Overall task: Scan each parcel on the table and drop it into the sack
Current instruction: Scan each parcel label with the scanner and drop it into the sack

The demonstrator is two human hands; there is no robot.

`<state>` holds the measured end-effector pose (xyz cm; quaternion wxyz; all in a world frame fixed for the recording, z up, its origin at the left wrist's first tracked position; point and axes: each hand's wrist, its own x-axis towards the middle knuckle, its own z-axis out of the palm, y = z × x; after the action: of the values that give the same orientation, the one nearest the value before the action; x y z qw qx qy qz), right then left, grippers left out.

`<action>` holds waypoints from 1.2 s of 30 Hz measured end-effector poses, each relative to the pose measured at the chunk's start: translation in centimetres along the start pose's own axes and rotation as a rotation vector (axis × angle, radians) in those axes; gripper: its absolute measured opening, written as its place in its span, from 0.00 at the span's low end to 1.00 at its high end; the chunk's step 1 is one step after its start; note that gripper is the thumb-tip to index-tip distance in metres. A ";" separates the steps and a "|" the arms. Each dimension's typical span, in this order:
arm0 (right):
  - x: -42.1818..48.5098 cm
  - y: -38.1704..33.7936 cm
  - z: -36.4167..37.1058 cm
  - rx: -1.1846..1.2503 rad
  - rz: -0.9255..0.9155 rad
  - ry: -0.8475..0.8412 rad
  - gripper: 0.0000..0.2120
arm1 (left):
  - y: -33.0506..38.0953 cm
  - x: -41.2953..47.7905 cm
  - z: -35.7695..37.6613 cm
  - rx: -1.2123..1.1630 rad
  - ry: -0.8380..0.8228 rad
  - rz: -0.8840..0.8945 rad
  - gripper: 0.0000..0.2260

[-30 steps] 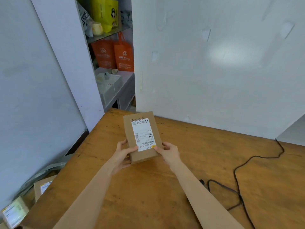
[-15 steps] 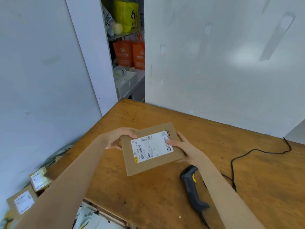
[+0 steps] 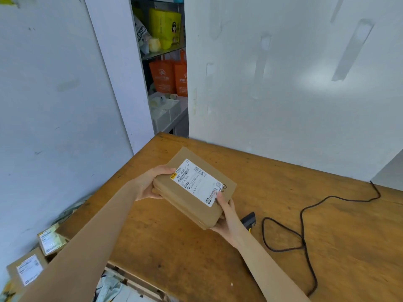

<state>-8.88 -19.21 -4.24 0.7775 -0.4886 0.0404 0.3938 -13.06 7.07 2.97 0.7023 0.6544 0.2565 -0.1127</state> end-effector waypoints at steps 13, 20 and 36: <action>-1.7 5.0 -7.4 -1.400 -0.028 0.855 0.36 | 0.8 1.9 1.0 0.166 0.080 0.102 0.29; -2.3 3.7 -6.7 -0.989 -0.218 0.529 0.18 | 1.0 2.8 1.8 0.195 0.104 0.147 0.28; -9.2 -1.3 0.8 -0.661 -0.509 -0.175 0.14 | 1.0 3.9 3.1 0.271 0.052 0.179 0.23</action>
<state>-14.61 -24.11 1.27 0.6519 -0.6708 -0.2759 0.2212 -8.60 4.83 1.83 0.6081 0.7660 0.1978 -0.0661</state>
